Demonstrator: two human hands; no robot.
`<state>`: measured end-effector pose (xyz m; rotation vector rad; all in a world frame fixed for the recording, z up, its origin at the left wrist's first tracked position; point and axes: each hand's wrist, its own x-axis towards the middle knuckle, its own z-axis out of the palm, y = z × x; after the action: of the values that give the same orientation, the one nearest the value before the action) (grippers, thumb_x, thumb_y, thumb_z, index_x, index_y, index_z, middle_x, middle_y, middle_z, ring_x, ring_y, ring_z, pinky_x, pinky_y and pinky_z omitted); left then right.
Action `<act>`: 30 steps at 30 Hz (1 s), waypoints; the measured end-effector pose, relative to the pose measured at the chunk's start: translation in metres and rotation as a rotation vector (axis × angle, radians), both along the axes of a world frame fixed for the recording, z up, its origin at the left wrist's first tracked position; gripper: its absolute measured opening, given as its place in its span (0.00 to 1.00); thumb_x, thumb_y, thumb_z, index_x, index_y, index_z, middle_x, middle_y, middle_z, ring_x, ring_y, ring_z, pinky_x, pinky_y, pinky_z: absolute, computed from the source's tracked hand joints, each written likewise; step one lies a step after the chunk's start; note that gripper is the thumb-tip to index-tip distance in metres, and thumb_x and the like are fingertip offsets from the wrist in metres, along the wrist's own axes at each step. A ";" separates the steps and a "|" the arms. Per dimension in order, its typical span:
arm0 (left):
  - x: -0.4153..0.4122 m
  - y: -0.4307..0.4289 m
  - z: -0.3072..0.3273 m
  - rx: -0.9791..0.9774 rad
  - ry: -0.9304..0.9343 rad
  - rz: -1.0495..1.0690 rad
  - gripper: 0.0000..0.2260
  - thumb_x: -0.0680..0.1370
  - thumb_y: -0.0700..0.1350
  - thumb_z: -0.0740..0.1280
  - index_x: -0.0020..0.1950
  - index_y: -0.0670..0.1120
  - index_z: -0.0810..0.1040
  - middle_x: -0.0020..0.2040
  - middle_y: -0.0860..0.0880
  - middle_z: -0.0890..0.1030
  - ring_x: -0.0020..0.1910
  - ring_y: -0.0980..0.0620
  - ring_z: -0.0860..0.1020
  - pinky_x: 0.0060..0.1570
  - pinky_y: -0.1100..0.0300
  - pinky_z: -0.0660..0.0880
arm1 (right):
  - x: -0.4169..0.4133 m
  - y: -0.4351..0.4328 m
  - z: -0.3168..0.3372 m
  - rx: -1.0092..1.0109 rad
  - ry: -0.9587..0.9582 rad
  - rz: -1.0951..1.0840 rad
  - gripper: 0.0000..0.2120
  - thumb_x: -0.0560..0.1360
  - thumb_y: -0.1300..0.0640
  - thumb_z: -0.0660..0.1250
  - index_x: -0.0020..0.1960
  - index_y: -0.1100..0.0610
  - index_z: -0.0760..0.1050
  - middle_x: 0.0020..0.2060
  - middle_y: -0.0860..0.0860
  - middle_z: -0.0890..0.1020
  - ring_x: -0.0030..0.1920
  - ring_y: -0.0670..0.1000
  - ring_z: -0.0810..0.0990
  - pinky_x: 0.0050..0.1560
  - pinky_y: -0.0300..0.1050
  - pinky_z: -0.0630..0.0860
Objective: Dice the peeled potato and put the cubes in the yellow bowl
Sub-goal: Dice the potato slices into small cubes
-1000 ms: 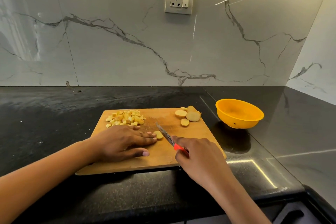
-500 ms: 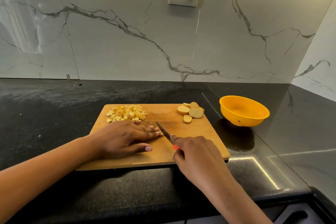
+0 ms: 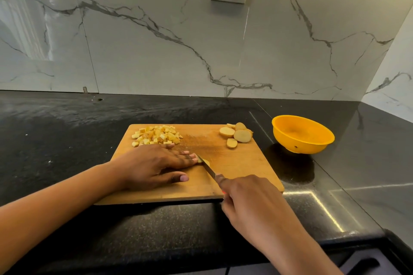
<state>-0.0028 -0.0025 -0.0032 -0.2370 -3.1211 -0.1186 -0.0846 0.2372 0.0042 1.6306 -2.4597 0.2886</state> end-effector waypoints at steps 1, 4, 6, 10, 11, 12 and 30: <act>0.000 0.000 0.000 0.010 0.009 0.006 0.32 0.73 0.72 0.38 0.73 0.61 0.54 0.71 0.67 0.58 0.70 0.73 0.52 0.67 0.74 0.42 | 0.000 0.004 0.002 -0.007 -0.005 0.001 0.23 0.81 0.51 0.54 0.76 0.48 0.59 0.48 0.49 0.78 0.44 0.49 0.70 0.38 0.41 0.65; 0.001 0.002 -0.001 0.047 0.048 0.027 0.31 0.73 0.72 0.40 0.72 0.61 0.57 0.70 0.67 0.61 0.69 0.72 0.56 0.66 0.76 0.45 | 0.000 0.008 0.008 -0.014 -0.023 -0.002 0.22 0.81 0.51 0.53 0.75 0.46 0.61 0.44 0.49 0.76 0.42 0.49 0.69 0.31 0.39 0.60; 0.003 0.003 -0.002 0.086 0.065 0.041 0.31 0.73 0.72 0.42 0.72 0.61 0.60 0.69 0.68 0.63 0.69 0.72 0.58 0.66 0.77 0.48 | -0.003 0.003 0.009 -0.016 -0.022 -0.022 0.22 0.81 0.51 0.54 0.75 0.45 0.60 0.49 0.50 0.78 0.43 0.49 0.70 0.35 0.41 0.62; 0.006 0.003 -0.005 0.158 0.200 0.057 0.27 0.75 0.70 0.47 0.68 0.59 0.67 0.65 0.66 0.70 0.64 0.75 0.63 0.66 0.74 0.58 | -0.008 -0.015 0.002 -0.010 -0.039 -0.060 0.23 0.81 0.50 0.54 0.76 0.45 0.58 0.53 0.50 0.78 0.50 0.51 0.75 0.41 0.42 0.67; 0.006 0.002 -0.005 0.174 0.255 0.070 0.27 0.76 0.69 0.49 0.68 0.58 0.69 0.65 0.65 0.71 0.64 0.74 0.65 0.65 0.74 0.60 | -0.009 -0.018 0.000 -0.009 -0.039 -0.062 0.23 0.82 0.50 0.54 0.76 0.45 0.58 0.54 0.50 0.78 0.51 0.51 0.75 0.42 0.43 0.67; 0.004 0.001 -0.004 0.182 0.292 0.082 0.27 0.76 0.69 0.50 0.68 0.58 0.69 0.65 0.63 0.72 0.64 0.73 0.65 0.64 0.74 0.61 | -0.009 -0.019 -0.001 -0.008 -0.035 -0.062 0.23 0.82 0.50 0.54 0.76 0.46 0.58 0.53 0.50 0.78 0.51 0.51 0.75 0.42 0.43 0.67; -0.039 0.021 0.020 0.222 0.082 0.054 0.21 0.73 0.58 0.67 0.66 0.62 0.70 0.64 0.63 0.71 0.63 0.65 0.66 0.61 0.69 0.63 | -0.061 -0.005 -0.005 -0.424 -0.276 -0.357 0.21 0.79 0.51 0.60 0.72 0.43 0.66 0.44 0.45 0.79 0.47 0.46 0.77 0.45 0.42 0.72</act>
<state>-0.0419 0.0184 0.0171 -0.1505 -2.9960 -0.4391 -0.1455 0.2326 -0.0013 1.0186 -2.5822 0.9546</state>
